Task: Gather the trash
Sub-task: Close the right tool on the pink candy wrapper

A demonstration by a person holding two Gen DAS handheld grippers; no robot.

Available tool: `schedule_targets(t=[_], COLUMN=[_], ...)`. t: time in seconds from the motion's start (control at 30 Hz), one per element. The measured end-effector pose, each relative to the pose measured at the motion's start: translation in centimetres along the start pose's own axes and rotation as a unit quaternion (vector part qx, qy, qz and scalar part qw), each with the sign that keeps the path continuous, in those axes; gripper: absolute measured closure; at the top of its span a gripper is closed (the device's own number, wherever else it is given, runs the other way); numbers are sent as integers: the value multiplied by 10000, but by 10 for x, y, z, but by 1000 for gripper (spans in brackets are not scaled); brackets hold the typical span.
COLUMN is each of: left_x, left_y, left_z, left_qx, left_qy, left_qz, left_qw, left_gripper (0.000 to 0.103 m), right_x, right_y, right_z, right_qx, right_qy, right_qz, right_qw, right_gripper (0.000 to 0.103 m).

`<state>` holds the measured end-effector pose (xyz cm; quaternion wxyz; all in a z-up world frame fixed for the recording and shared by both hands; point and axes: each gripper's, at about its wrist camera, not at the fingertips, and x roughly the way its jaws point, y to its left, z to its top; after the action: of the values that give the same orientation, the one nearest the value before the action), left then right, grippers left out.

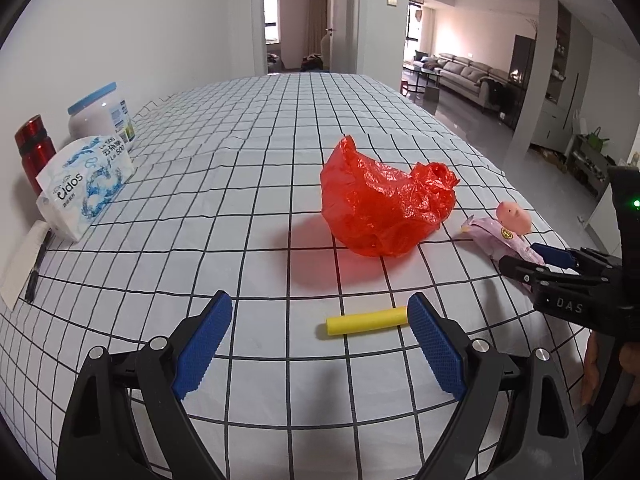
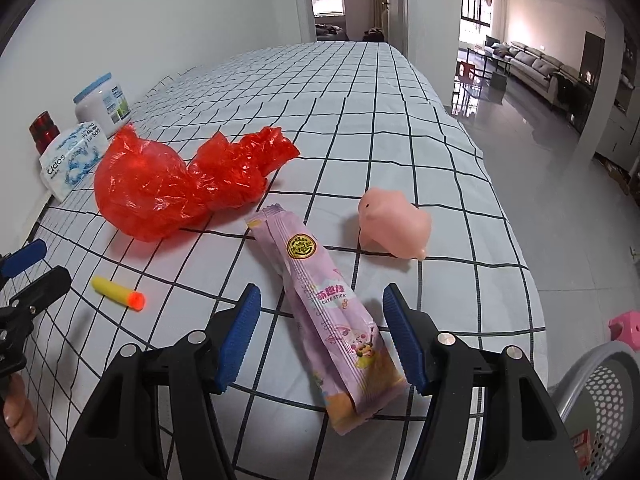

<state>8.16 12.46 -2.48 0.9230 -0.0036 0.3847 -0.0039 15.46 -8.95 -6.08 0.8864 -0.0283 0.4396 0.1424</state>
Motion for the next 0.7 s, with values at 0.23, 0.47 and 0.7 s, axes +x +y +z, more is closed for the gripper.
schedule_targets(t=[0.23,0.47,0.7], left_x=[4,6,8], left_y=[4,7,4], left_z=[-3,-7,-10], left_qx=[37,147,252], left_qy=[80,120,191], left_qz=[-122,-140,-329], left_qw=[9999,9997,9990], left_gripper=[15,15,15], right_x=[6,-8,-41], right_y=[7,16,16], right_z=[0,-7,-26], right_qx=[-167,-156,232], right_qy=[126,-28,-291], right_qz=[-192,-154,128], right_qw=[9996,9998,9992], right_gripper=[58,71,71])
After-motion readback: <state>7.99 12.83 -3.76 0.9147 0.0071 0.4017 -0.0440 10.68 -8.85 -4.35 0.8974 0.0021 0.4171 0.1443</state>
